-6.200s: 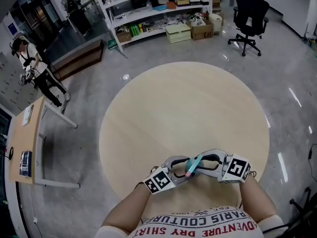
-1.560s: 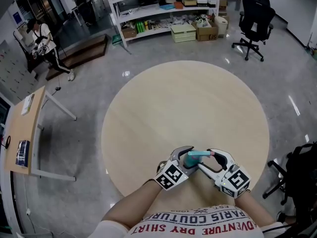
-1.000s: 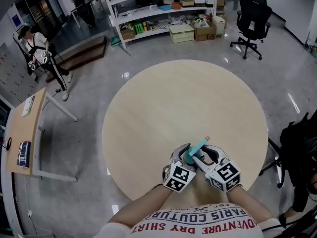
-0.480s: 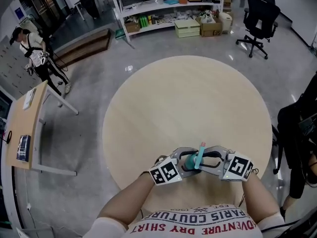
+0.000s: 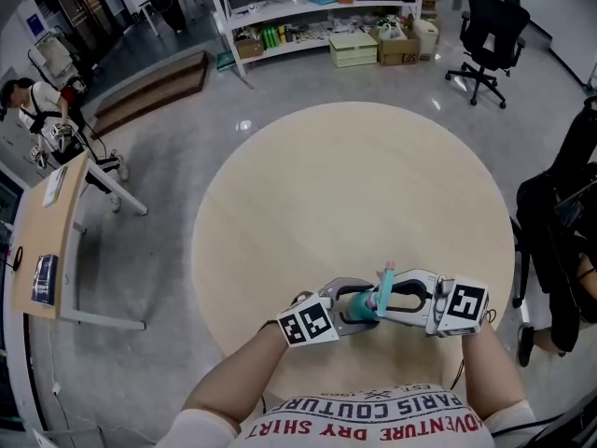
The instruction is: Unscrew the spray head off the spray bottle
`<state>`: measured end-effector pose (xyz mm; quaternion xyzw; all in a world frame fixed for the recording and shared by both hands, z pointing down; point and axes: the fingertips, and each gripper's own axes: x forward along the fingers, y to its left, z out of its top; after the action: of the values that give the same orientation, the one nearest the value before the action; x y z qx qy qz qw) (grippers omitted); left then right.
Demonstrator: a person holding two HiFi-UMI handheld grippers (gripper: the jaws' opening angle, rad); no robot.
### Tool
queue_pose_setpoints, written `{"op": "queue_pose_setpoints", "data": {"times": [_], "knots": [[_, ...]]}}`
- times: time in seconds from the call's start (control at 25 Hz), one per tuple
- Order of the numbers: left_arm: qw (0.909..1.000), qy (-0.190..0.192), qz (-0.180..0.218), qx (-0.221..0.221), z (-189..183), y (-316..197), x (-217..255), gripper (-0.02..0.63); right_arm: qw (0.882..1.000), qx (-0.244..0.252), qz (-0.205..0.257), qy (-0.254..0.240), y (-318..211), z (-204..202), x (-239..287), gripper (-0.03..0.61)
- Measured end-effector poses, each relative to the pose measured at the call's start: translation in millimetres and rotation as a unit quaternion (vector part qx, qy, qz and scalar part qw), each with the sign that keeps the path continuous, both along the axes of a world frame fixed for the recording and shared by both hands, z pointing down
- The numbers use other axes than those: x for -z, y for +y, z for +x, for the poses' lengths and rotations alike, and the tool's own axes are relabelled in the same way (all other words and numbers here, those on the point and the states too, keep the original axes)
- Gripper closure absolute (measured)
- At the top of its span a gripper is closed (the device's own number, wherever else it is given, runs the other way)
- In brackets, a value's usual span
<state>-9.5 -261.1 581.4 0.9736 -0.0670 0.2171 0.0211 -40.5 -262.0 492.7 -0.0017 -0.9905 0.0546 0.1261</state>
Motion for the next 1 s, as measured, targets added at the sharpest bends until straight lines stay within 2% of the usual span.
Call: {"op": "queue_pose_setpoints", "data": {"times": [0.24,0.36,0.52,0.6,0.68,0.8,1.0], "knots": [[0.9980,-0.008,0.008,0.063,8,-10,2,0.304,0.994,-0.070,0.030,-0.074,-5,37,74,0.449],[0.9959,-0.001,0.010,0.090,-5,-7,-4,0.304,0.988,-0.130,0.054,-0.064,-5,56,98,0.449],[0.9946,0.005,0.013,0.103,-14,-5,-4,0.304,0.981,-0.185,0.046,-0.032,-7,90,108,0.449],[0.9946,0.006,0.013,0.103,-19,-6,-4,0.304,0.980,-0.200,0.016,0.015,-9,96,82,0.449],[0.9942,0.009,0.014,0.106,-12,-2,-1,0.304,0.976,-0.198,-0.044,0.079,-8,105,32,0.448],[0.9934,0.014,0.012,0.113,-5,4,2,0.304,0.959,-0.201,-0.124,0.154,-10,107,-44,0.448],[0.9925,0.024,0.010,0.119,-3,3,4,0.304,0.932,-0.262,-0.168,0.185,-46,90,-116,0.448]]}}
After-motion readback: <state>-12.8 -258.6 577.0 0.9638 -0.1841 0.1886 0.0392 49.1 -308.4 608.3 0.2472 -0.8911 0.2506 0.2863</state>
